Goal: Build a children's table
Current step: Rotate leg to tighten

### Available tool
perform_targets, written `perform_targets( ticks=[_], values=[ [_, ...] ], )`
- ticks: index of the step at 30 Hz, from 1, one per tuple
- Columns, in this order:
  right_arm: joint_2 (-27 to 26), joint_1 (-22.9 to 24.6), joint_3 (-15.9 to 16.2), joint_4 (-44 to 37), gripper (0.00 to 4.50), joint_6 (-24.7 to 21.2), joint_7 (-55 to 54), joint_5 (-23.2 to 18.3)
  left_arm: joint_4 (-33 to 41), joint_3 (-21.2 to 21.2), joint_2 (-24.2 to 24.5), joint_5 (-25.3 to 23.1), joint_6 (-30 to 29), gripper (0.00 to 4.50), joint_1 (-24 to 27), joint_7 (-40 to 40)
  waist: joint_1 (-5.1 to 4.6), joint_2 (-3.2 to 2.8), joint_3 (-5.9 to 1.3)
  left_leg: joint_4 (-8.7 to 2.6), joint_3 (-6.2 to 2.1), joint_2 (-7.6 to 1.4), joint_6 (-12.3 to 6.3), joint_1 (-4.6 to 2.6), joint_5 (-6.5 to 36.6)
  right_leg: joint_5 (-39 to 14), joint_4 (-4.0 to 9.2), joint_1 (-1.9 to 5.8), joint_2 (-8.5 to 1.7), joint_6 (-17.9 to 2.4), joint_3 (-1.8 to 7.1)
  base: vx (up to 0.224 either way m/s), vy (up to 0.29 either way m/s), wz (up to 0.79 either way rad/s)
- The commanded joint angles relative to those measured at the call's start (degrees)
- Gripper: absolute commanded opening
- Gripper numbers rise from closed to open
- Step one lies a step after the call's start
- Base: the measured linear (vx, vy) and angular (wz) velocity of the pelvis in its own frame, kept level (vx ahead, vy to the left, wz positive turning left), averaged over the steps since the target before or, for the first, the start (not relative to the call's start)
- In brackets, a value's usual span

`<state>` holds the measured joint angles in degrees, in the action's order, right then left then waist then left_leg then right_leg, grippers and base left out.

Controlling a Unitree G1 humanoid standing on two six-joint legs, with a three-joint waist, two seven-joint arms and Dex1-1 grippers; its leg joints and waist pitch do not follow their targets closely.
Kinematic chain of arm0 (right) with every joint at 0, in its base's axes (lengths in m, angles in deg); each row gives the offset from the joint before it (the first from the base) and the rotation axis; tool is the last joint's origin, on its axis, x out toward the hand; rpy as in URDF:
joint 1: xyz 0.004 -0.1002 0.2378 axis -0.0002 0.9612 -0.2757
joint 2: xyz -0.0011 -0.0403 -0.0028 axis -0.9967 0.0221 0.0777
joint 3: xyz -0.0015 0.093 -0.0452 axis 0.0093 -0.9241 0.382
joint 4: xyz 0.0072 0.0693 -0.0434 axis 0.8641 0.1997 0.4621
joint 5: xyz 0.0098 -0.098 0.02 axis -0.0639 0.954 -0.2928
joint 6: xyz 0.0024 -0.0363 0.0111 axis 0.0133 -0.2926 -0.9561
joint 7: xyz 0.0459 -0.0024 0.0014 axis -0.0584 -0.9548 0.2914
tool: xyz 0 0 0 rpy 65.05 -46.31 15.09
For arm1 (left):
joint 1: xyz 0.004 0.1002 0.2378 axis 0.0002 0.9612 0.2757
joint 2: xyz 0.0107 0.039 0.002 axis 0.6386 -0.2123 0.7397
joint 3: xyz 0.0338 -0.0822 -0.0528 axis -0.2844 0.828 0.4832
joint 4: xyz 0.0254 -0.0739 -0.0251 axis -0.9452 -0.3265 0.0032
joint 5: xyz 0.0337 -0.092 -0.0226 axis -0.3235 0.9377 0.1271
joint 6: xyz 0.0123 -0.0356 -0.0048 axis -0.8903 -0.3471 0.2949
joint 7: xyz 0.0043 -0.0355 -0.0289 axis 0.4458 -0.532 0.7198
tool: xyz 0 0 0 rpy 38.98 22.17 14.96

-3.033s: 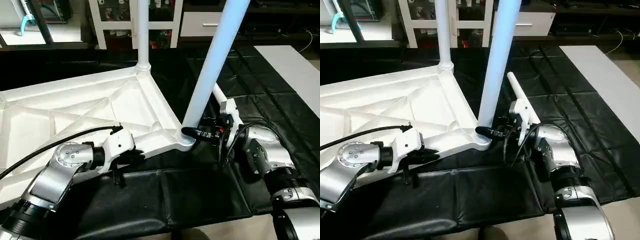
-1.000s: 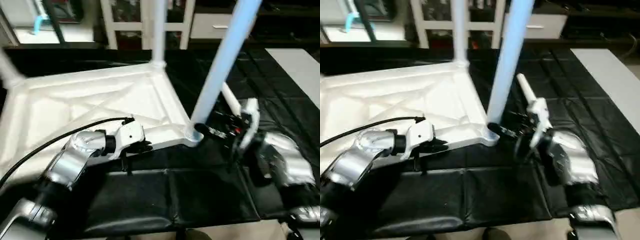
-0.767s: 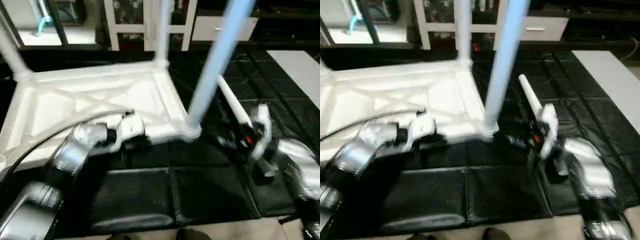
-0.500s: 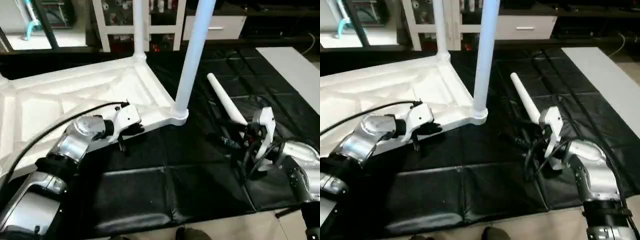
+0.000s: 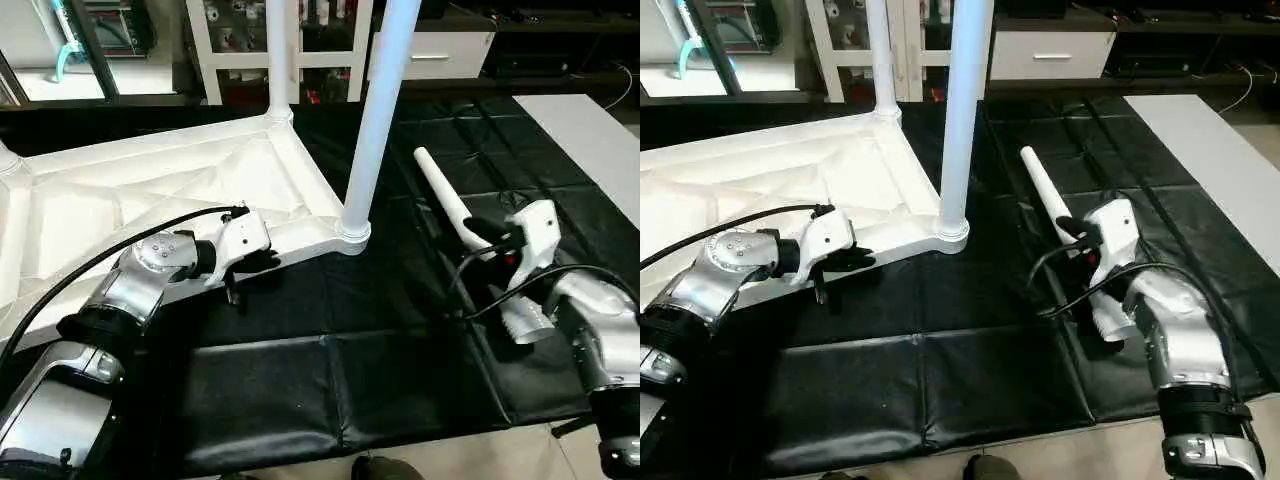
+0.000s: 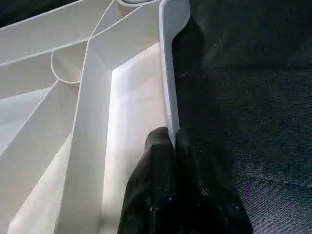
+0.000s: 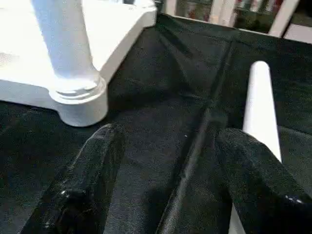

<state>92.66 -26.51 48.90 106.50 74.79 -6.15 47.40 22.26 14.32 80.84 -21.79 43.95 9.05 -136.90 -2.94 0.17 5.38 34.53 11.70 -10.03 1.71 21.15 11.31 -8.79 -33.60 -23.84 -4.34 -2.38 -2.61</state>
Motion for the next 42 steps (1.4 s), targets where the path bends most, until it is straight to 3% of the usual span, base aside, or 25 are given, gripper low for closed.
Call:
perform_targets(
  ticks=[1, 6, 9, 11, 17, 18, 19, 21, 33, 37, 42],
  values=[
    [-0.3, -0.6, 0.0, -0.2, 3.19, -0.2, -1.0, 0.4, -1.2, -0.3, 1.6, -2.3, 0.6, 0.00, 0.0, -0.4, 0.46, -0.58, -5.18, -3.71, -1.44, -2.84, -4.39, -0.79, 9.7, -9.0, 3.15, 3.36, -3.39, -15.0, 2.16, 0.000, 0.000, 0.00],
    [-0.7, -0.2, 0.5, -0.2, 3.19, 0.5, -1.1, 0.9, -0.3, -0.2, 1.9, -2.0, 0.7, 0.00, 0.6, -1.2, 0.55, -0.38, -5.28, -3.54, -1.39, -2.77, -5.16, -0.60, 8.6, -6.8, 2.80, 3.60, -3.44, -15.8, 2.23, 0.000, 0.000, 0.00],
    [-1.3, -0.6, 1.4, -0.3, 3.19, 1.0, -0.9, 0.9, 1.5, 0.0, 2.1, -1.1, 0.9, 0.00, 1.9, -2.6, 0.51, -0.36, -5.18, -3.51, -1.38, -2.75, -5.22, -0.56, 9.0, -8.0, 2.92, 3.53, -3.48, -15.7, 2.23, 0.000, 0.000, 0.00],
    [-1.6, -0.8, 1.7, -0.2, 3.19, 1.0, -0.7, 0.9, 2.3, 0.0, 2.1, -0.8, 0.9, 0.00, 2.4, -3.2, 0.51, -0.03, -5.20, -3.49, -1.34, -2.80, -5.10, -0.60, 9.2, -9.0, 2.92, 3.47, -3.49, -15.5, 2.28, 0.000, 0.000, 0.00],
    [-2.2, -1.3, 2.4, 0.4, 3.19, 1.7, -0.7, 1.5, 4.5, 0.0, 2.1, 0.6, -0.3, 0.00, 3.8, -5.7, 0.84, -0.38, -5.26, -3.59, -1.30, -2.99, -4.35, -0.95, 9.2, -8.7, 2.70, 3.17, -3.35, -15.5, 2.30, 0.000, 0.000, 0.00],
    [-2.2, -1.4, 2.5, 0.7, 3.21, 1.8, -0.7, 1.6, 4.4, 0.3, 2.1, 0.4, -0.2, 0.28, 3.7, -5.4, 0.91, -0.43, -5.23, -3.61, -1.31, -2.98, -4.32, -0.97, 9.4, -8.5, 2.71, 3.15, -3.34, -15.6, 2.29, 0.000, 0.000, 0.00],
    [-2.3, -1.5, 2.5, 0.8, 3.21, 1.9, -0.7, 1.6, 4.3, 0.5, 2.0, 0.4, -0.3, 0.28, 3.6, -5.4, 0.89, -0.07, -5.25, -3.58, -1.23, -2.97, -4.34, -0.98, 9.5, -8.6, 2.75, 3.13, -3.33, -15.5, 2.32, 0.000, 0.000, 0.00],
    [-2.5, -1.7, 2.9, 1.1, 3.22, 2.1, -0.8, 1.8, 3.9, 1.1, 2.1, 0.5, -0.8, 0.55, 3.1, -5.1, 1.19, -0.45, -5.25, -3.55, -1.28, -2.90, -4.05, -0.95, 9.6, -9.1, 2.69, 3.22, -3.46, -15.2, 2.37, 0.000, 0.000, 0.00],
    [-2.9, -1.2, 3.5, 1.1, 3.22, 2.9, -0.9, 1.9, 6.9, 1.5, 2.4, 1.3, -2.4, 1.43, 4.6, -6.7, 1.75, -0.35, -5.46, -3.44, -1.28, -2.86, -4.10, -0.90, 8.3, -7.6, 2.41, 3.35, -3.44, -15.2, 2.41, 0.000, 0.000, 0.00],
    [-3.2, -2.1, 3.1, 2.2, 3.22, 3.2, -1.2, 1.9, 8.9, 3.4, 2.3, 3.5, -3.5, 1.79, 4.8, -6.8, 2.03, -0.66, -5.85, -3.32, -1.24, -2.84, -3.97, -1.03, 8.0, -6.8, 2.26, 3.40, -3.38, -15.6, 2.32, 0.000, 0.000, 0.00],
    [-2.9, -3.8, 2.7, 3.5, 3.22, 3.5, -1.2, 1.8, 13.9, 6.9, 2.6, 7.8, -7.9, 2.19, 4.4, -7.9, 2.17, -0.64, -5.64, -3.33, -1.20, -2.87, -2.61, -1.11, 10.0, -9.0, 2.31, 3.21, -3.37, -15.8, 2.29, 0.000, 0.000, 0.00]
  ],
)
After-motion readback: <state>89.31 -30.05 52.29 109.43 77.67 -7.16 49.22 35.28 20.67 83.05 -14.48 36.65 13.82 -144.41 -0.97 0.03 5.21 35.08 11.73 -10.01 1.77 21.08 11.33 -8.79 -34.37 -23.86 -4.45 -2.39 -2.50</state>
